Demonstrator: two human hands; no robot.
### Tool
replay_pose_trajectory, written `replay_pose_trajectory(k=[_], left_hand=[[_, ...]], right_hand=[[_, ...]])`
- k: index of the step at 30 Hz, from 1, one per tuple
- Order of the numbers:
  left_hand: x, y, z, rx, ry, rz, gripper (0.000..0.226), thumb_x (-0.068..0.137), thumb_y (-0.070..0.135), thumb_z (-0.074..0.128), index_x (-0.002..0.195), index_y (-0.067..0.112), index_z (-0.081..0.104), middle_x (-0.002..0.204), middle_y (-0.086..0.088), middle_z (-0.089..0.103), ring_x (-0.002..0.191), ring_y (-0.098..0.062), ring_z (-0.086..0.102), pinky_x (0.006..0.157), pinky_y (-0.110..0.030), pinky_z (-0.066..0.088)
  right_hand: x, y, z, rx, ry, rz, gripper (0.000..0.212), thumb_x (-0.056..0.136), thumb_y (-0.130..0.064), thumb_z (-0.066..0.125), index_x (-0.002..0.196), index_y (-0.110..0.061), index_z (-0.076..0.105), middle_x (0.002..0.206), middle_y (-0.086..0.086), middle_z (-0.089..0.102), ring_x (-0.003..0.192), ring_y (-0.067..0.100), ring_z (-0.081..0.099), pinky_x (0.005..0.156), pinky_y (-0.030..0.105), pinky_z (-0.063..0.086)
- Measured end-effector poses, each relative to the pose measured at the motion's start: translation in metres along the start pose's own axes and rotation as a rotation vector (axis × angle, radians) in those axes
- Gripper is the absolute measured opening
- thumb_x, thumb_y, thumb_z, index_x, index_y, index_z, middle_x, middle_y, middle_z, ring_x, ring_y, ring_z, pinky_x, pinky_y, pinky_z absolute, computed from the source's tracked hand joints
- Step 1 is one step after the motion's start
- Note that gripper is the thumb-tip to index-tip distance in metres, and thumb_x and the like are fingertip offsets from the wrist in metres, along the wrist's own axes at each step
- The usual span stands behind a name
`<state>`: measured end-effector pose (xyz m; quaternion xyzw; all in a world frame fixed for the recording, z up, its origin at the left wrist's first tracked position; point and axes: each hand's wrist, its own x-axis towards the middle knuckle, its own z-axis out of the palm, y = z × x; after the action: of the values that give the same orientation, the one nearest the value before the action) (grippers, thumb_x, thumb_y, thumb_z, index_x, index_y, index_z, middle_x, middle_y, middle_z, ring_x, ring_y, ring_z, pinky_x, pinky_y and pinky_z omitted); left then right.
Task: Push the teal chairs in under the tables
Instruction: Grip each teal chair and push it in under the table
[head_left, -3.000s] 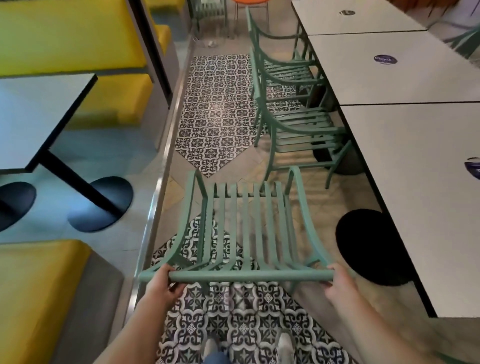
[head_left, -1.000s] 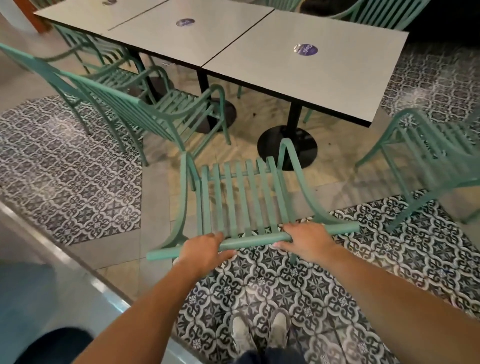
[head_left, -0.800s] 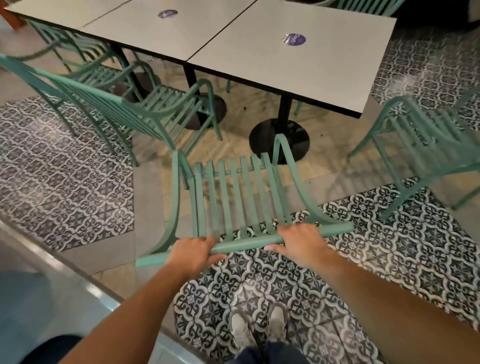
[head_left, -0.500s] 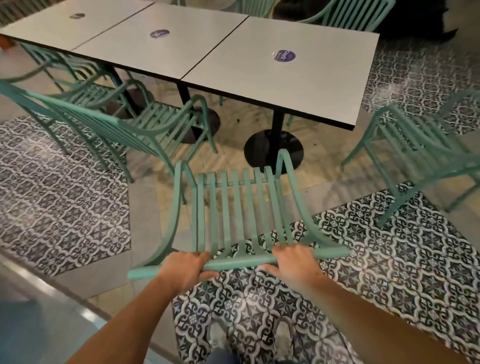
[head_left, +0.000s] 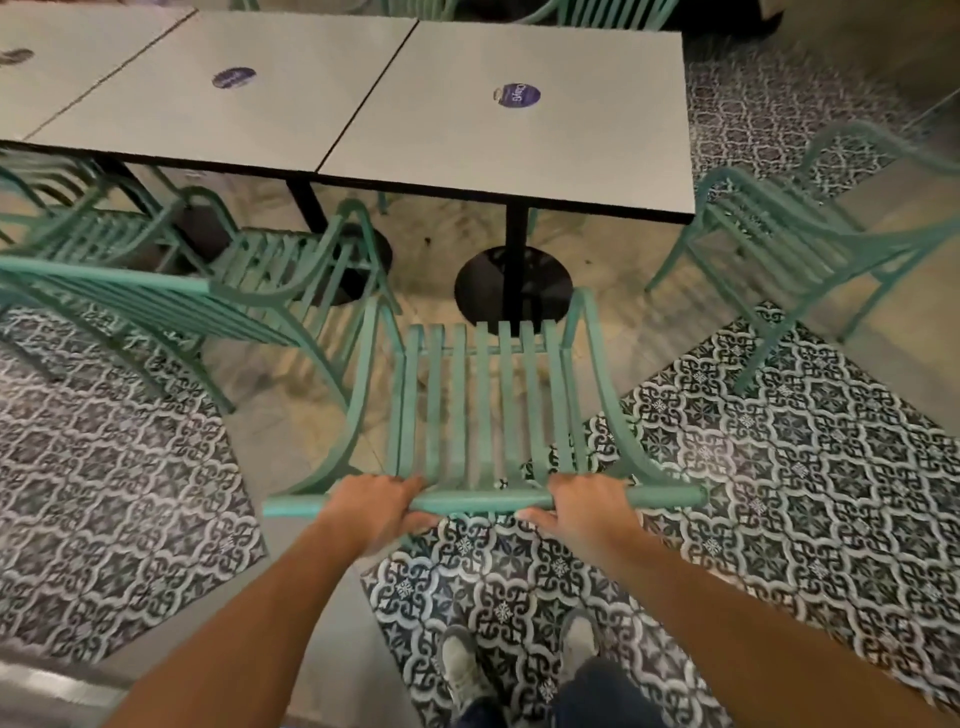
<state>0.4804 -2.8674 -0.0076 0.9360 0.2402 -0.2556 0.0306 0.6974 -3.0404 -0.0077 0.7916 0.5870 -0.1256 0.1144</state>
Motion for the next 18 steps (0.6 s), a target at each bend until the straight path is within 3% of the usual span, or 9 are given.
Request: replay_pose_trajectory(k=[4,7,11,13,16,18], left_hand=[[0.006,-0.024,-0.004,0.021,-0.056,-0.022,0.067,0.090,0.074,0.020,0.135,0.028,0.039,0.119,-0.004,0.063,0.106,-0.028,0.061,0.086,-0.043,0.051],[0.007,-0.038,-0.010,-0.009,-0.116,-0.059,0.058,0.092,0.069,0.031,0.126,0.024,0.046,0.118,-0.003,0.062,0.108,-0.028,0.060,0.088,-0.044,0.050],[0.014,-0.067,-0.014,0.004,-0.160,-0.058,0.071,0.089,0.073,0.027,0.141,0.026,0.036,0.127,-0.005,0.058,0.115,-0.028,0.056,0.093,-0.043,0.047],[0.017,-0.080,-0.016,0.018,-0.142,-0.029,0.089,0.079,0.081,0.009,0.145,0.026,0.031,0.129,-0.005,0.058,0.115,-0.028,0.057,0.093,-0.042,0.047],[0.022,-0.092,-0.011,-0.030,-0.122,0.003,0.119,0.053,0.088,-0.016,0.142,0.027,0.035,0.129,-0.002,0.058,0.113,-0.028,0.058,0.092,-0.041,0.047],[0.024,-0.097,-0.005,-0.072,-0.118,0.030,0.101,0.068,0.089,-0.003,0.137,0.028,0.039,0.129,-0.001,0.057,0.111,-0.027,0.059,0.092,-0.042,0.048]], right_hand=[[0.016,-0.015,0.000,0.073,0.000,-0.002,0.076,0.082,-0.076,0.016,0.105,-0.016,0.056,0.077,-0.005,0.056,0.070,0.012,0.057,0.065,0.026,0.049],[0.023,-0.029,-0.004,0.088,0.009,0.002,0.072,0.084,-0.076,0.018,0.104,-0.019,0.056,0.074,-0.007,0.052,0.070,0.012,0.054,0.063,0.025,0.043],[0.037,-0.051,-0.007,0.151,0.032,0.051,0.071,0.083,-0.078,0.021,0.102,-0.019,0.057,0.079,-0.005,0.056,0.073,0.014,0.053,0.062,0.026,0.039],[0.044,-0.059,-0.006,0.196,0.050,0.070,0.072,0.083,-0.078,0.021,0.102,-0.020,0.059,0.083,-0.005,0.059,0.075,0.013,0.054,0.063,0.026,0.041],[0.048,-0.065,-0.002,0.280,0.114,0.121,0.079,0.078,-0.082,0.019,0.114,-0.023,0.058,0.097,-0.006,0.065,0.088,0.013,0.060,0.078,0.028,0.050],[0.050,-0.069,0.004,0.251,0.066,0.157,0.077,0.080,-0.082,0.021,0.124,-0.027,0.053,0.110,-0.007,0.064,0.103,0.013,0.059,0.094,0.034,0.047]])
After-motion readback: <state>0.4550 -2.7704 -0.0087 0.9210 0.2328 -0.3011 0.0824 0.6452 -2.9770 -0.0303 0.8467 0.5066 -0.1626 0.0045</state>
